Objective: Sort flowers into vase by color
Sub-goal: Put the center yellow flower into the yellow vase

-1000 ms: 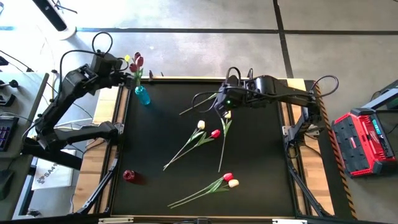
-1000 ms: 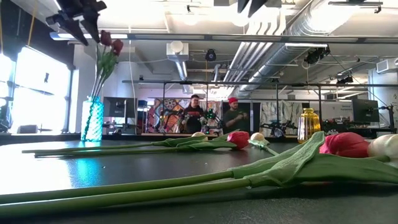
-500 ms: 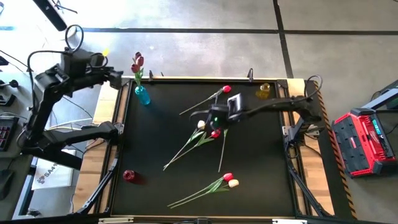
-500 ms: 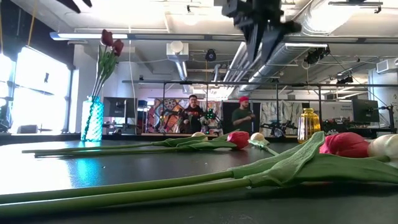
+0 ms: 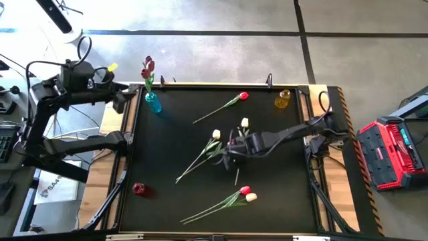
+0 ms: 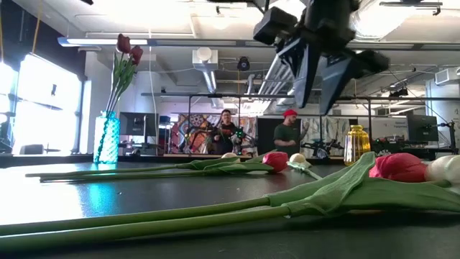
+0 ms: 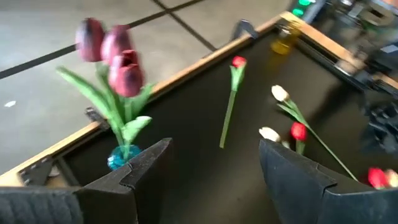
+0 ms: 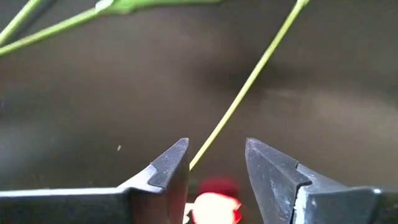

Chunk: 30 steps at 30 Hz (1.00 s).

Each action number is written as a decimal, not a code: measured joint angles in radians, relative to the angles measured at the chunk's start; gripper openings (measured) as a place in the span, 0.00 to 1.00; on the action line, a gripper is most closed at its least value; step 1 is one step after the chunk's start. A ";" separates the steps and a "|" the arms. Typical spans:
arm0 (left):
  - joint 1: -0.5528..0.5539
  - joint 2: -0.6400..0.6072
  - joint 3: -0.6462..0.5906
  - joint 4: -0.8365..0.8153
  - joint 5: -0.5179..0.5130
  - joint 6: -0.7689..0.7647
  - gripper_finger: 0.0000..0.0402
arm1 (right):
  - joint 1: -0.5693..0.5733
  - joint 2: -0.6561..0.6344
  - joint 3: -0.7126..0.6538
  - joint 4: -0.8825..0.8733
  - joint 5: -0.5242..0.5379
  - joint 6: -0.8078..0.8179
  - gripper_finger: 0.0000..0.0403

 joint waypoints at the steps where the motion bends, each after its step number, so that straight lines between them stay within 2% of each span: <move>1: -0.010 -0.003 0.000 -0.001 0.012 0.013 0.57 | 0.015 0.000 -0.003 0.004 0.011 0.028 0.36; 6: -0.053 -0.005 0.000 0.016 0.038 0.049 0.57 | 0.037 0.000 -0.022 -0.020 0.099 0.141 0.36; 13: -0.092 -0.005 0.000 0.021 0.038 0.056 0.57 | -0.061 -0.001 -0.032 -0.071 0.151 0.132 0.36; 19: -0.096 -0.005 0.000 0.022 0.038 0.031 0.57 | -0.201 0.007 -0.032 -0.080 0.173 -0.007 0.36; 25: -0.096 0.005 0.000 0.024 0.157 0.064 0.57 | -0.353 0.037 -0.032 -0.052 0.193 -0.157 0.36; 30: -0.097 0.009 0.000 0.041 0.163 0.050 0.57 | -0.477 0.075 -0.032 -0.035 0.160 -0.262 0.36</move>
